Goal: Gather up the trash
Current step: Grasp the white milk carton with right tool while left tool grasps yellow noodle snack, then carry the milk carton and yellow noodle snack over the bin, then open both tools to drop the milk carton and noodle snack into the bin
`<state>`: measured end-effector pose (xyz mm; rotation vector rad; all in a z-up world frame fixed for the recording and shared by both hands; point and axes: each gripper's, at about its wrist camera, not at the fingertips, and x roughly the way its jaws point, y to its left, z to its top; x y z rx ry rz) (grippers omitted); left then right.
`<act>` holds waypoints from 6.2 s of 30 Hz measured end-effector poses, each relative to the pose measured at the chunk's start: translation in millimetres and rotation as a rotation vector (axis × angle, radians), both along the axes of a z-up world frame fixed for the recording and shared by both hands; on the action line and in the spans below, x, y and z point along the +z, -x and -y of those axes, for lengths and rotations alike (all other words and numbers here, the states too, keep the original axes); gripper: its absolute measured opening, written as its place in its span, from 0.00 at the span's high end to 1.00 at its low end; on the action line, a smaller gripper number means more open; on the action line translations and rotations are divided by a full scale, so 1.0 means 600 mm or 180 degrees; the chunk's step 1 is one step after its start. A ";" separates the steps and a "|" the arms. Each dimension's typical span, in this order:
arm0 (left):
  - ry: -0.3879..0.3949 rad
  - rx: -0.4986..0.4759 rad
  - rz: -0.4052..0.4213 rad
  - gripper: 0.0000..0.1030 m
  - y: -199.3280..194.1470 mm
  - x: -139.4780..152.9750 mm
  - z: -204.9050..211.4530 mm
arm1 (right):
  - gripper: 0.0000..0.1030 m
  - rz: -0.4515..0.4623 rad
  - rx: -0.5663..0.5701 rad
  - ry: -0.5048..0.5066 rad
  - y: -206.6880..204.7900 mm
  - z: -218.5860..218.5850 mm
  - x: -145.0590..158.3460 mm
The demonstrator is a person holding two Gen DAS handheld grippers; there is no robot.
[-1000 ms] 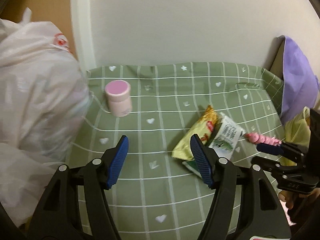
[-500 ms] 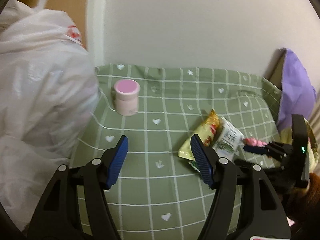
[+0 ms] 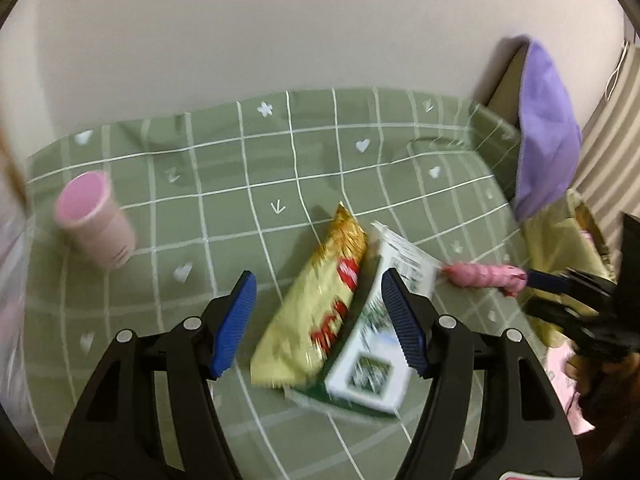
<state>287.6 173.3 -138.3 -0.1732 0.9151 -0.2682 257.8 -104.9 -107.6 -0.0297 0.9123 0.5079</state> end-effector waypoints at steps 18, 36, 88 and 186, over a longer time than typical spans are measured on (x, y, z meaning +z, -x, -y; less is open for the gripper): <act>-0.0370 0.0275 -0.0423 0.58 -0.048 -0.037 -0.004 | 0.57 -0.0238 0.0165 -0.0129 0.032 0.009 -0.030; -0.0173 0.0890 -0.0147 0.50 0.158 0.033 -0.074 | 0.50 -0.0715 0.0260 -0.0390 -0.117 -0.207 -0.060; -0.0050 0.0024 -0.0452 0.49 -0.026 -0.044 0.056 | 0.47 -0.0191 0.0053 0.0426 0.020 -0.030 -0.062; 0.0447 -0.2260 0.0499 0.81 -0.103 0.159 0.685 | 0.52 0.0635 -0.1925 0.0230 0.099 0.428 0.080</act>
